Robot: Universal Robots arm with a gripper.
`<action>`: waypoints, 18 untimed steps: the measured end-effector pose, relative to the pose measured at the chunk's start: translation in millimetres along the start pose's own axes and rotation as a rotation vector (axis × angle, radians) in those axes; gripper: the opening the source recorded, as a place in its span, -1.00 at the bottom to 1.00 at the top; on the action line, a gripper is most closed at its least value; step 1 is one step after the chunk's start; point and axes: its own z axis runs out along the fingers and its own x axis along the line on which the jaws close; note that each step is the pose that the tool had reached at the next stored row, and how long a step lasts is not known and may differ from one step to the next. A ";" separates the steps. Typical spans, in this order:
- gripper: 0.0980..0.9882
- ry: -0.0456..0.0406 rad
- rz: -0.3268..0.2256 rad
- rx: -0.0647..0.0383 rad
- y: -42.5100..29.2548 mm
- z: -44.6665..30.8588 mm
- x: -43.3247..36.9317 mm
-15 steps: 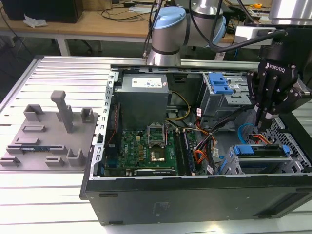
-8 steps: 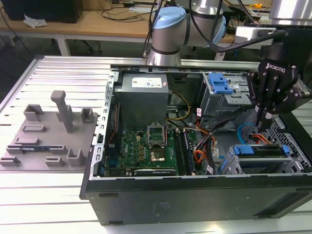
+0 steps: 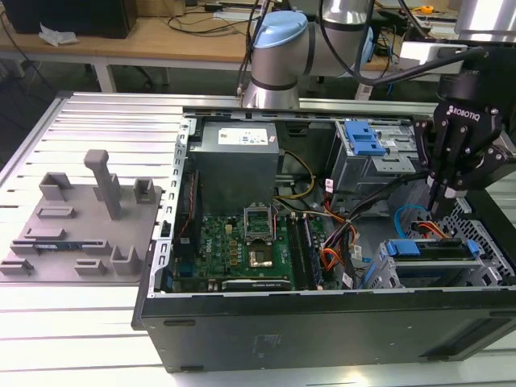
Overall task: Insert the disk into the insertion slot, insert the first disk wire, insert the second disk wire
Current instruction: 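Insert the second disk wire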
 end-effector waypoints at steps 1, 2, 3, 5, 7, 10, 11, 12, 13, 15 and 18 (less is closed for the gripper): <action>-0.86 -0.0011 0.017 -0.006 0.0 0.2 -0.1; -0.86 -0.0023 0.032 -0.012 0.0 0.4 -0.2; -0.86 -0.0037 0.052 -0.019 0.0 0.5 -0.2; -0.86 -0.0070 0.097 -0.036 0.0 1.0 -0.4; -0.86 -0.0099 0.138 -0.051 -0.1 1.5 -0.6; -0.86 -0.0218 0.162 -0.060 -2.6 2.3 -0.3; -0.86 -0.0319 0.162 -0.059 -3.6 2.4 -0.1; -0.86 -0.0496 0.162 -0.059 -4.8 2.5 0.4; -0.86 -0.0643 0.163 -0.059 -5.2 2.6 0.5; -0.86 -0.1000 0.167 -0.059 -5.6 2.7 0.7; -0.86 -0.1659 0.170 -0.059 -6.2 2.9 1.5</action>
